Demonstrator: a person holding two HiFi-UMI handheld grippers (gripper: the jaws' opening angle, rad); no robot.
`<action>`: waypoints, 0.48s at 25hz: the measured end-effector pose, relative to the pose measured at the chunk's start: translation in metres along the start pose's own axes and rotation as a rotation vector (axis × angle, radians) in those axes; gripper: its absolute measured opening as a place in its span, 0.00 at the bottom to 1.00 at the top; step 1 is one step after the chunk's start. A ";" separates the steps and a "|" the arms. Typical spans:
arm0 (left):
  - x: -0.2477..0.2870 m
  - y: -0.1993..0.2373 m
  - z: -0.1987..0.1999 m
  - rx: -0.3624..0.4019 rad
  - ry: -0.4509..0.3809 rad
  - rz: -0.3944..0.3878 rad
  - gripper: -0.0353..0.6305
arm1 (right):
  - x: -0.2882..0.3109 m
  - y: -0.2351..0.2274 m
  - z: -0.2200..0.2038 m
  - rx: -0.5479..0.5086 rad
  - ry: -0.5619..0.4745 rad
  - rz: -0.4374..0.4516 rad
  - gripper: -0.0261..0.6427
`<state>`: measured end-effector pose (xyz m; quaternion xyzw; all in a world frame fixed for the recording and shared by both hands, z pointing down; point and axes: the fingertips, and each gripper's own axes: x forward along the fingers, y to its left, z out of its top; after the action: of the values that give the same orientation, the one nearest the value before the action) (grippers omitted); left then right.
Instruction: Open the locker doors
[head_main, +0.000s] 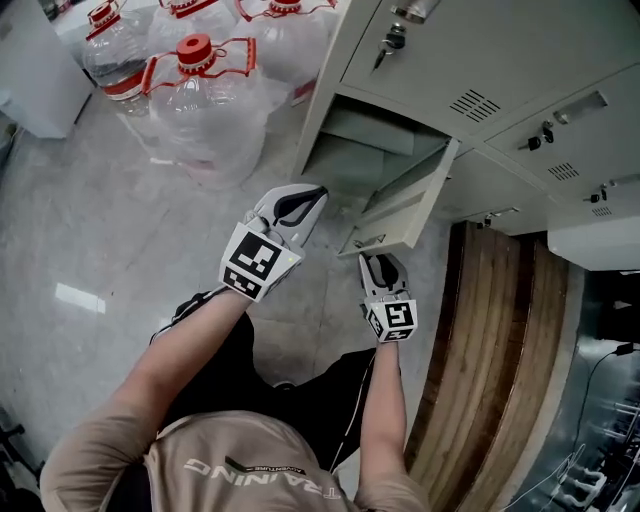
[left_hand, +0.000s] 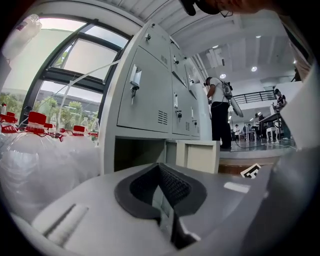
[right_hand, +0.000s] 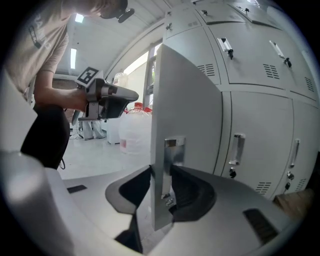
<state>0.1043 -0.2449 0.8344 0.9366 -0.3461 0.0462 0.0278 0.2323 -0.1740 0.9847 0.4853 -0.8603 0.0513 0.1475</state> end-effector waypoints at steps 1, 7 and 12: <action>0.003 -0.002 -0.002 -0.001 0.006 -0.003 0.06 | -0.007 -0.005 -0.003 0.011 -0.004 -0.002 0.20; 0.007 -0.006 -0.007 0.009 0.025 -0.015 0.06 | -0.045 -0.034 -0.019 0.081 -0.038 -0.055 0.21; 0.006 -0.002 -0.009 -0.018 0.023 0.003 0.06 | -0.065 -0.054 -0.027 0.117 -0.046 -0.140 0.21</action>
<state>0.1098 -0.2469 0.8438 0.9352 -0.3477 0.0539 0.0401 0.3151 -0.1429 0.9883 0.5531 -0.8229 0.0800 0.1022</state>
